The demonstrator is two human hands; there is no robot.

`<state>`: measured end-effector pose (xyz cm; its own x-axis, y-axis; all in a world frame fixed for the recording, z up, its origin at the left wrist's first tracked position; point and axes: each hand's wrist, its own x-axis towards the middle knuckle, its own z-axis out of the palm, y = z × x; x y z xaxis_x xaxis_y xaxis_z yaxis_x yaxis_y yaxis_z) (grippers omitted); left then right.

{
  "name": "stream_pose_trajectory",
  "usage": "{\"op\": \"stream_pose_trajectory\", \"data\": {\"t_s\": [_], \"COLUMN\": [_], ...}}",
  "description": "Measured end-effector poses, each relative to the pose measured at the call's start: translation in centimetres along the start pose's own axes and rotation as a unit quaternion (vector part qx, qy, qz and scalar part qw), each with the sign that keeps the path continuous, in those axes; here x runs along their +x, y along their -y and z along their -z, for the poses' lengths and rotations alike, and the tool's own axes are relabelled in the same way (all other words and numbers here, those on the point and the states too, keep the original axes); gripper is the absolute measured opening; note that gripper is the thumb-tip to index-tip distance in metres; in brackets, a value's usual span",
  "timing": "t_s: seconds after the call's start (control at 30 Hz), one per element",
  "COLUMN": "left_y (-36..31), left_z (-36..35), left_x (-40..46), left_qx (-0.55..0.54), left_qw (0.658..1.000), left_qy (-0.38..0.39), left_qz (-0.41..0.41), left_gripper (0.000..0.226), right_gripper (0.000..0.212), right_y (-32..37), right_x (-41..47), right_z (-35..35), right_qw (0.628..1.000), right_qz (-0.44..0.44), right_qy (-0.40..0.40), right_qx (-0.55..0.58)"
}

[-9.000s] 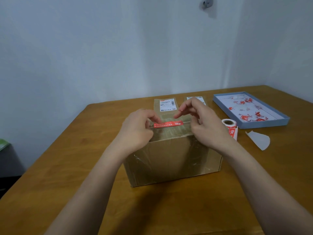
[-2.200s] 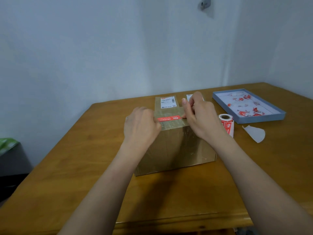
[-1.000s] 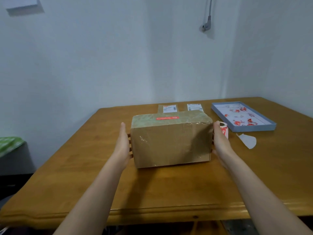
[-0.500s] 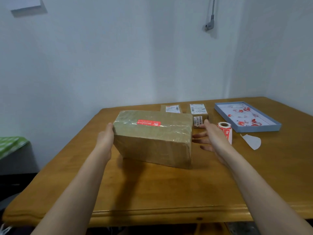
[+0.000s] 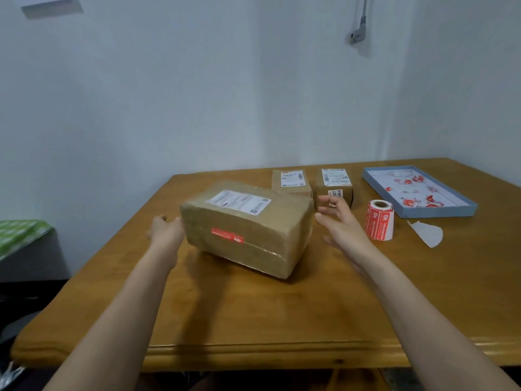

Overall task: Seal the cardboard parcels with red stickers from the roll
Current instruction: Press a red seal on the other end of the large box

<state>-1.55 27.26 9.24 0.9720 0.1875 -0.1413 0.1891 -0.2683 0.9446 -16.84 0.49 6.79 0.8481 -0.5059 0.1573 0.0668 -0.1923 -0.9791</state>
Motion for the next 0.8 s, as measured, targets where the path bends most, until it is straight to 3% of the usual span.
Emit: {"op": "stream_pose_trajectory", "data": {"t_s": [0.1,0.23,0.37,0.43,0.53,0.7,0.8], "left_y": [0.5,1.0,1.3,1.6,2.3,4.1,4.2], "left_z": [-0.1,-1.0,-2.1,-2.7,-3.8,-5.7,-6.8], "left_x": [0.0,-0.4,-0.2,0.2,0.3,1.5,3.4], "left_qx": [0.040,-0.021,-0.148,-0.176,-0.087,-0.047,-0.051], "left_qw": [0.998,0.993,0.968,0.966,0.978,0.981,0.982], "left_qy": [-0.010,0.090,0.204,0.186,0.176,0.121,0.104], "left_qz": [0.055,0.070,0.013,-0.023,-0.073,-0.147,-0.149], "left_gripper": [0.065,0.060,0.069,0.082,0.105,0.087,0.071], "right_gripper": [0.048,0.061,0.040,0.031,0.048,0.064,0.052], "right_y": [-0.9,-2.2,-3.0,-3.3,-4.2,-6.0,-7.1], "right_x": [0.2,0.3,0.9,1.6,3.0,4.5,5.1], "right_z": [-0.2,-1.7,-3.5,-4.3,-5.0,-6.5,-6.4], "right_qw": [0.997,0.992,0.995,0.995,0.992,0.982,0.977], "right_qz": [-0.050,-0.101,-0.065,-0.046,-0.038,-0.056,-0.037], "right_qy": [0.016,0.058,0.061,0.050,0.027,0.116,0.081], "right_qx": [-0.051,-0.042,-0.053,-0.073,-0.118,-0.140,-0.194]}}
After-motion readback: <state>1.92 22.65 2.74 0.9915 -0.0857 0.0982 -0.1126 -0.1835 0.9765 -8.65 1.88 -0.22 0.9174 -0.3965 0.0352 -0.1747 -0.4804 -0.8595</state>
